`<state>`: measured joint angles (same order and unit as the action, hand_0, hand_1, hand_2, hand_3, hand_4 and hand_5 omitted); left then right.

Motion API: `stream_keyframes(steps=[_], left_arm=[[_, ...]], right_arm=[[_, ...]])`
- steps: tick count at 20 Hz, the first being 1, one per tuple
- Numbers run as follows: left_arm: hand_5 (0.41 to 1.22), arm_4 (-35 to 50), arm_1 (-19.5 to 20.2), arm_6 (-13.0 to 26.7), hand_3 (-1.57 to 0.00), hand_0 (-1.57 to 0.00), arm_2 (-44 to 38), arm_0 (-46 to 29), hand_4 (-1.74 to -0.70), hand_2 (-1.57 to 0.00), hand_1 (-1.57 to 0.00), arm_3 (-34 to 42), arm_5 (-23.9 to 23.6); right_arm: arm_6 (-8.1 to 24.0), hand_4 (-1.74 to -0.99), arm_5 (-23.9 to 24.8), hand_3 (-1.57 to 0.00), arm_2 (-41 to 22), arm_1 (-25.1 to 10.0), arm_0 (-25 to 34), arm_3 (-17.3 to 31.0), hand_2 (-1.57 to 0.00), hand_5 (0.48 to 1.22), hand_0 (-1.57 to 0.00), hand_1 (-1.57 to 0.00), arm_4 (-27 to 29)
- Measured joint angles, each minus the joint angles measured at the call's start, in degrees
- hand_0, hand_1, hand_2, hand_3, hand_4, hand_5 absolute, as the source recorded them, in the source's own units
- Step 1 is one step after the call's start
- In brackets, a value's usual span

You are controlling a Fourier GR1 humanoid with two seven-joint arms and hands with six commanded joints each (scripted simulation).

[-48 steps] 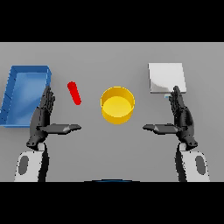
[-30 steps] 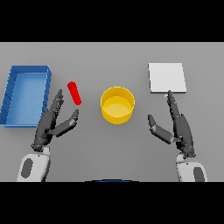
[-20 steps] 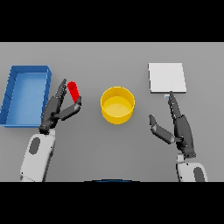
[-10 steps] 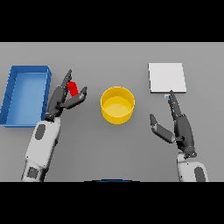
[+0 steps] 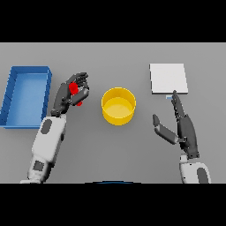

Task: Pick up the red beaker and tilt it to pour out 1 green nut into yellow bowl. Pick up the yellow bowl and place it on the metallic measuring scale.

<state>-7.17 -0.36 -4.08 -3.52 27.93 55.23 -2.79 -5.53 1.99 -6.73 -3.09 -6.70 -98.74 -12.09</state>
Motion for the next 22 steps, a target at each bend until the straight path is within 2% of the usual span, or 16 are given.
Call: stream_keyframes(steps=[2, 3, 4, 5, 7, 8, 9, 10, 14, 15, 18, 21, 22], left_arm=[[1.047, -2.6, -0.5, -0.4, -1.02, -1.00, 0.6, 1.0, -1.44, -1.02, -1.01, -1.4, -3.0], [1.082, -3.2, -0.2, -2.4, -1.13, -1.12, 0.5, 0.7, -1.44, -1.13, -1.13, -1.6, -3.3], [1.109, -3.5, -0.7, -4.5, -1.22, -1.21, 0.4, 1.0, -1.45, -1.22, -1.21, -2.4, -3.5], [1.132, -3.2, -0.9, -4.8, -1.29, -1.28, 0.1, 0.8, -1.45, -1.29, -1.29, -2.2, -3.2], [1.129, -3.9, -1.3, -4.8, -1.39, -1.38, -0.1, 1.2, -1.55, -1.39, -1.39, -2.5, -4.0], [1.123, -3.4, -1.6, -5.5, -1.43, -1.42, -0.4, 1.4, -1.59, -1.43, -1.42, -2.6, -4.5], [1.117, -2.5, -1.1, -6.5, -1.45, -1.45, -0.6, 1.1, -1.62, -1.46, -1.45, -1.9, -4.3], [1.112, -2.1, -0.9, -6.1, -1.48, -1.48, -0.4, 1.2, -1.64, -1.48, -1.48, -1.5, -3.9], [1.098, -1.7, -0.1, -5.3, -1.53, -1.53, 1.0, 1.5, -1.70, -1.53, -1.53, 1.9, -5.0], [1.097, -1.9, 0.0, -5.4, -1.54, -1.54, 1.5, 1.5, -1.71, -1.54, -1.54, 3.2, -5.5], [1.107, -4.6, 2.0, -1.9, -1.56, -1.55, 5.0, 1.8, -1.72, -1.56, -1.56, 8.0, -6.2], [1.121, -11.1, 6.0, 4.0, -1.56, -1.56, 11.7, 4.4, -1.73, -1.56, -1.56, 9.8, -3.7], [1.119, -12.5, 7.1, 4.9, -1.56, -1.56, 13.4, 4.7, -1.73, -1.56, -1.56, 10.2, -2.6]], right_arm=[[0.5, -1.287, -0.2, 0.00, -0.2, 0.2, -0.2, -0.1, 0.00, 0.684, 0.00, 0.00, 0.0], [1.2, -1.290, 0.0, 0.00, -0.1, 0.2, 0.3, -0.3, 0.00, 0.684, 0.00, 0.00, 0.2], [1.2, -1.291, 0.0, 0.00, -0.2, 0.5, 0.3, -0.5, 0.00, 0.684, 0.00, 0.00, 0.4], [1.3, -1.293, 0.0, 0.00, 0.1, 0.4, 0.9, 0.0, 0.00, 0.682, 0.00, 0.00, 0.5], [-0.1, -1.303, -0.8, 0.00, 0.1, 0.2, -0.2, 0.2, 0.00, 0.682, 0.00, 0.00, 1.1], [0.6, -1.296, -0.6, 0.00, -0.1, 0.9, 0.6, 0.6, 0.00, 0.682, 0.00, 0.00, 1.1], [-0.1, -1.288, -0.7, 0.00, -0.7, 0.6, 0.4, 0.8, 0.00, 0.679, 0.00, 0.00, 0.2], [-1.4, -1.281, -0.9, 0.00, -0.9, 0.4, -0.1, 0.3, 0.00, 0.676, 0.00, 0.00, 0.1], [0.0, -1.258, 0.0, 0.00, -1.2, 0.9, 0.7, 0.8, 0.00, 0.669, 0.00, 0.00, -1.1], [-0.5, -1.255, 0.0, 0.00, -1.4, 0.8, 0.2, 0.4, 0.00, 0.672, 0.00, 0.00, -1.2], [0.5, -1.249, 0.3, 0.00, -1.3, 0.5, 1.3, 0.7, 0.00, 0.679, 0.00, 0.00, -1.8], [0.4, -1.243, 1.0, 0.00, -1.7, 0.0, 0.6, -0.2, 0.00, 0.691, 0.00, 0.00, -3.6], [0.3, -1.243, 1.0, 0.00, -1.9, 0.0, 0.4, -0.3, 0.00, 0.694, 0.00, 0.00, -3.9]])
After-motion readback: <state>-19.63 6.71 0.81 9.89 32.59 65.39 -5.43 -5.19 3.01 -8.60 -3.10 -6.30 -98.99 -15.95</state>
